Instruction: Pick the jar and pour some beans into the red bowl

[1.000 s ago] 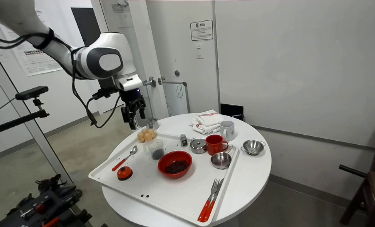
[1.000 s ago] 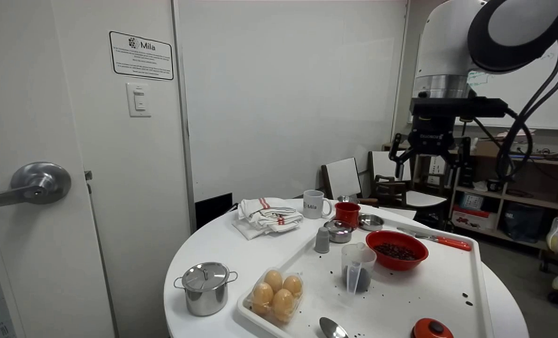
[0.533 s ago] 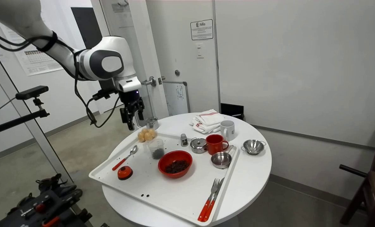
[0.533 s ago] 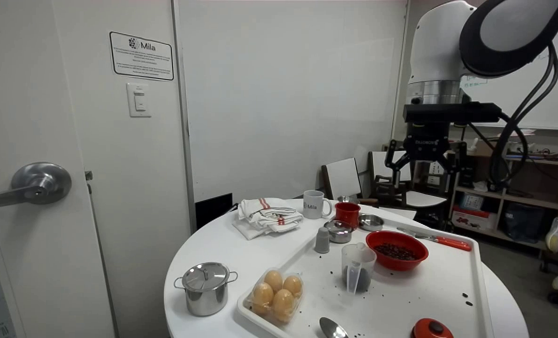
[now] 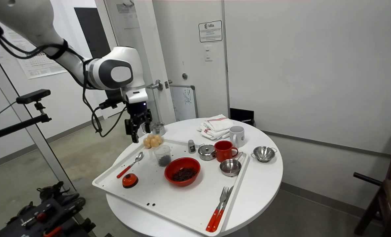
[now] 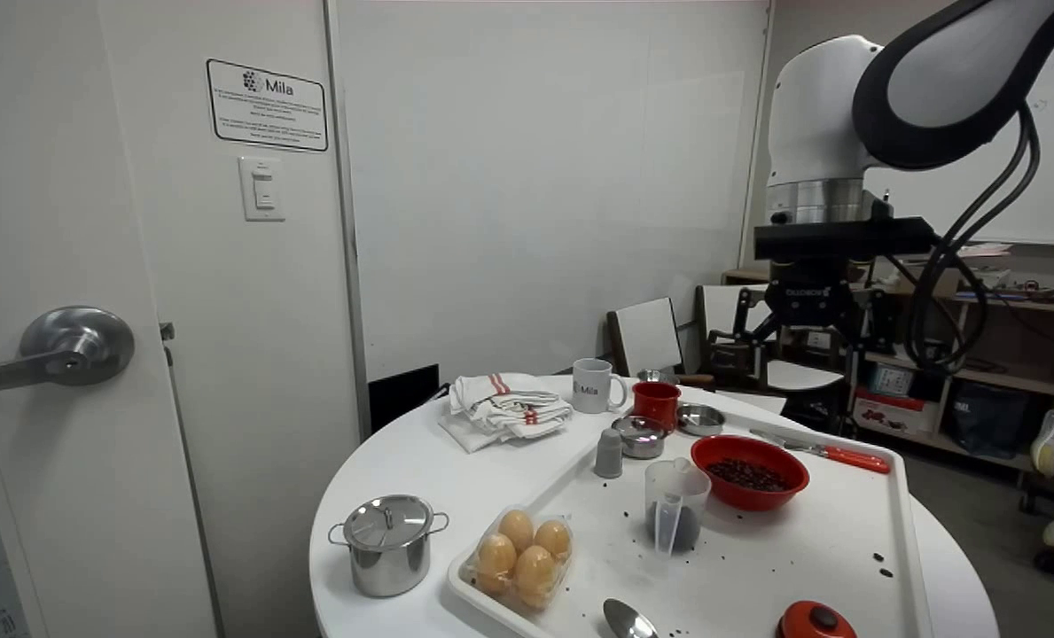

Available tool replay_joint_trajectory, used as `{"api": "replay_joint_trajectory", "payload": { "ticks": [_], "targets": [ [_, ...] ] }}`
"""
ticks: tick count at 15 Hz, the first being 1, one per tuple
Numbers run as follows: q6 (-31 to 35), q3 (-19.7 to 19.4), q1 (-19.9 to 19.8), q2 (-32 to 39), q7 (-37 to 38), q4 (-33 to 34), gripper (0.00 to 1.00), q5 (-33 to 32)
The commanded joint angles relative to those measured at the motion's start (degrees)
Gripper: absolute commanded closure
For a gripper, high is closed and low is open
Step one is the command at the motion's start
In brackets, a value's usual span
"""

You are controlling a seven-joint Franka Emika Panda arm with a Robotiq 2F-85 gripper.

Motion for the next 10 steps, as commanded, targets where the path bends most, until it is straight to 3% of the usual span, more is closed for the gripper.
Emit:
{"api": "replay_joint_trajectory", "payload": {
  "ticks": [1, 6, 10],
  "targets": [
    [-6.12, -0.69, 4.35, 6.78, 5.03, 7.94, 0.0, -3.19],
    [-14.8, -1.12, 8.35, 15.99, 7.8, 19.59, 0.0, -4.07],
    [-11.37, -1.41, 9.49, 21.74, 9.38, 24.57, 0.0, -2.19]
  ]
}}
